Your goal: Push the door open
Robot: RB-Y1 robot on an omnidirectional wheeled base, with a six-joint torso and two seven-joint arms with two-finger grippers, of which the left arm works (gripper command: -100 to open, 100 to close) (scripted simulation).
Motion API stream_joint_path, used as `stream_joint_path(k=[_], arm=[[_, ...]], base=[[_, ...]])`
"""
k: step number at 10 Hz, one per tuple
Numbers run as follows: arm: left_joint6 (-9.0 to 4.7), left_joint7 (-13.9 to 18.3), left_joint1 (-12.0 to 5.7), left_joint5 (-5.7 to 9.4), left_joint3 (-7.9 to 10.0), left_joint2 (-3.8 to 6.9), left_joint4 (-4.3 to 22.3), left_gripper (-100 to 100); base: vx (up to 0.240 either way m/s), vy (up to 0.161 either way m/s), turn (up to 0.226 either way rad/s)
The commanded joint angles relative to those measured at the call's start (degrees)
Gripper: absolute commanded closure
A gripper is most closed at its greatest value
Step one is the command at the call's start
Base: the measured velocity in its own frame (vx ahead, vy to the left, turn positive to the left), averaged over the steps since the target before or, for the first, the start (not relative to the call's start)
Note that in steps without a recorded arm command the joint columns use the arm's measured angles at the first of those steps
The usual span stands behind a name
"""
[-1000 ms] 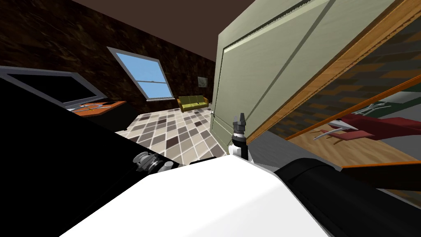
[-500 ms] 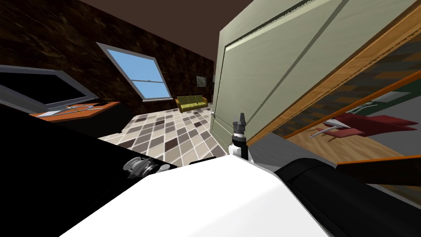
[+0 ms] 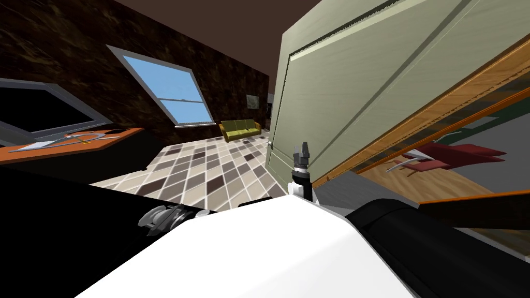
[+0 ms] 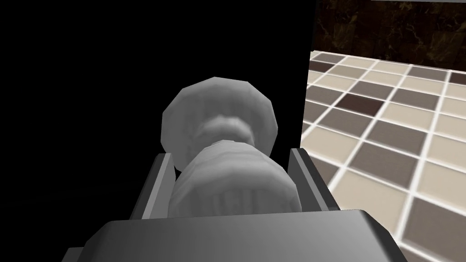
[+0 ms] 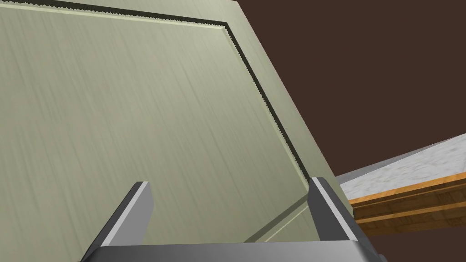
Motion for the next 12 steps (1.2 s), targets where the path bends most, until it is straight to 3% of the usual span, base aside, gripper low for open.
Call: stream_joint_path(k=[1,7,10,11,12], arm=[[-1.71,1.0,-0.21,0.13,0.64,1.2,1.5,100],[-2.6,-0.2,2.05,3.6,4.54,0.26,-0.5,100],[-3.26,-1.0,3.7,6.14,7.39,-1.19,-1.9,100],[-3.26,-1.0,3.7,6.14,7.39,-1.19,-1.9,100],[-3.59,-1.5,4.56,7.44,8.86,-2.26,-2.7,100]], base=[[0.044,0.045,0.002],[0.094,0.086,-0.044],[0.144,0.131,-0.063],[0.113,0.11,-0.012],[0.12,0.13,-0.064]])
